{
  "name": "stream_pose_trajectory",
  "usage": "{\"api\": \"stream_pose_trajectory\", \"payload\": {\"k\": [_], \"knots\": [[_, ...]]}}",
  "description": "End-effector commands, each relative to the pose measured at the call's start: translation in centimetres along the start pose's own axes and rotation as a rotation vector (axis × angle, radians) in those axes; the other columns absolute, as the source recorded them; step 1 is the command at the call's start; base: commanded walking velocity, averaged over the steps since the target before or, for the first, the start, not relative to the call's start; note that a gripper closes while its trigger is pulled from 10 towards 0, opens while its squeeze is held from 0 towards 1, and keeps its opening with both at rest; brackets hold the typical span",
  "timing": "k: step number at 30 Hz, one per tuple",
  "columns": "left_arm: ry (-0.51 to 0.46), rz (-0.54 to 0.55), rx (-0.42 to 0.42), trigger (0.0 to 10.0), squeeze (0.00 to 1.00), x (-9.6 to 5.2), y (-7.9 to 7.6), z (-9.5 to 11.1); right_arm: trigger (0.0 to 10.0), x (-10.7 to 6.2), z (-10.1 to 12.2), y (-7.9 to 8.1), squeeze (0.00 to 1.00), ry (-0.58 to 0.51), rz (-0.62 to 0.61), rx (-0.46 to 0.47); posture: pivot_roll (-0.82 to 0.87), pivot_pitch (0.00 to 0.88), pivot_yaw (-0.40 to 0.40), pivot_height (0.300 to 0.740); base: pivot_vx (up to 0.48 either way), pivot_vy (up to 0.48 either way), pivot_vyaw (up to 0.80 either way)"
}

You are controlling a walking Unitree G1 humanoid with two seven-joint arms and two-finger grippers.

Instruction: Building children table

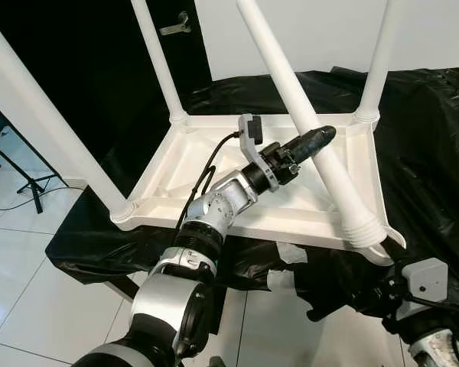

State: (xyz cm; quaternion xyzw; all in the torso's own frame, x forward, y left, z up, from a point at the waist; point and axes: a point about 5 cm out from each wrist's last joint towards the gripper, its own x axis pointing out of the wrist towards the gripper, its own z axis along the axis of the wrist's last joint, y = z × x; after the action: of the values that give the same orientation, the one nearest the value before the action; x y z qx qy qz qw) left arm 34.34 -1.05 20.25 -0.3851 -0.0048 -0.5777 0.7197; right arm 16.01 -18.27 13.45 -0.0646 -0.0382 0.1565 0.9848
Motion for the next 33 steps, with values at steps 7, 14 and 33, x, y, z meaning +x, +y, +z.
{"api": "stream_pose_trajectory", "payload": {"k": [7,14,33], "knots": [[0.004,-0.194,-0.017,0.0,0.0,1.8,-1.9,-1.8,10.0,1.3,3.4,-0.2,0.0,-0.093,0.071,0.057,-0.11,0.0,0.13,0.74,0.0,0.0,0.0],[0.004,-0.182,0.005,0.0,0.0,1.6,-1.7,-1.6,10.0,2.1,3.6,-1.2,0.0,-0.073,0.077,0.094,-0.09,0.0,0.117,0.74,0.0,0.0,0.0],[0.037,-0.189,0.037,0.0,0.0,1.6,-1.7,-2.2,10.0,-1.5,3.5,0.7,0.0,0.086,0.188,0.14,-0.13,0.0,0.13,0.74,0.0,0.0,0.0]]}}
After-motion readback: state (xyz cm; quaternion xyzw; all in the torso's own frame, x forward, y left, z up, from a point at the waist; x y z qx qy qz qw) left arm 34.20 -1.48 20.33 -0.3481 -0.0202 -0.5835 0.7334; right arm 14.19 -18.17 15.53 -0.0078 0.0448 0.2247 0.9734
